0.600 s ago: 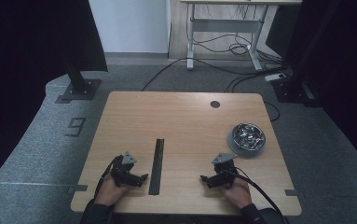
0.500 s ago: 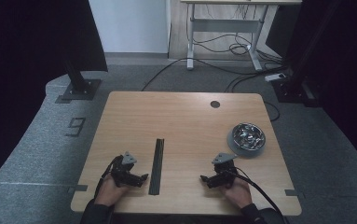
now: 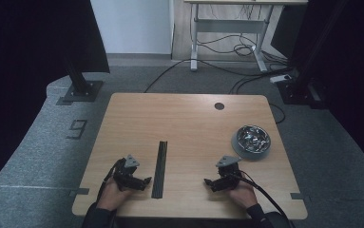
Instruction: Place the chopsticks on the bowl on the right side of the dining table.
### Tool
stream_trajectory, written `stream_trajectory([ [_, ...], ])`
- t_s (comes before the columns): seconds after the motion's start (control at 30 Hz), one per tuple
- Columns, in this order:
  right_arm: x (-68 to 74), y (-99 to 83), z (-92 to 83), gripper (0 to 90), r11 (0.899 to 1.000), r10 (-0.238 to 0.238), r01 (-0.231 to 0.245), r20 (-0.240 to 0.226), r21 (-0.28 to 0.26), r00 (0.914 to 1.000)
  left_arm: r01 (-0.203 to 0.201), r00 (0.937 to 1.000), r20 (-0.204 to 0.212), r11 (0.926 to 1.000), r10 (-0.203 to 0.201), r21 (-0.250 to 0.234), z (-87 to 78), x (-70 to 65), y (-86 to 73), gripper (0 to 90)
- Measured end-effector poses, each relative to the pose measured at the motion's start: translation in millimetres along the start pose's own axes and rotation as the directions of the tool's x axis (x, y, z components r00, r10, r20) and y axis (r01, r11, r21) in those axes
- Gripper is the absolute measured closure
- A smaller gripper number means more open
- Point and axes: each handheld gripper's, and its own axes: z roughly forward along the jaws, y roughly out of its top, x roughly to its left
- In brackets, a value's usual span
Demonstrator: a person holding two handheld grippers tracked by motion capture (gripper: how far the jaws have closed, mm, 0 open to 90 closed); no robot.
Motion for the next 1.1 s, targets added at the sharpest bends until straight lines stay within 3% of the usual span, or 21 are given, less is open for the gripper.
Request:
stream_trajectory([
  [0.23, -0.3, 1.7, -2.7, 4.5, 0.999, -0.02, 0.021, -0.021, 0.029, 0.9996, 0.001, 1.0, 0.0, 1.0, -0.001, -0.001, 0.1, -0.2, 0.1, 0.0],
  [0.43, -3.2, 6.3, -5.1, 8.4, 0.999, 0.008, -0.006, -0.055, 0.034, 0.9984, 0.001, 1.0, 0.001, 1.0, -0.001, -0.001, 0.1, -0.2, 0.1, 0.0],
  [0.63, -3.1, 15.7, -6.1, 5.6, 1.0, 0.018, -0.018, -0.063, 0.003, 0.9978, 0.001, 1.0, 0.001, 1.0, -0.001, -0.001, 0.1, -0.2, 0.1, 0.0],
  [0.77, -2.1, 23.1, -2.9, 1.9, 1.0, 0.02, -0.02, -0.063, 0.014, 0.9978, 0.002, 1.0, 0.0, 1.0, -0.002, -0.001, 0.1, -0.2, 0.1, 0.0],
  [1.1, 5.1, 43.1, 9.0, 0.0, 1.0, -0.009, 0.01, -0.074, 0.011, 0.9972, 0.002, 1.0, 0.0, 1.0, -0.002, -0.001, 0.2, -0.7, 0.2, 0.0],
])
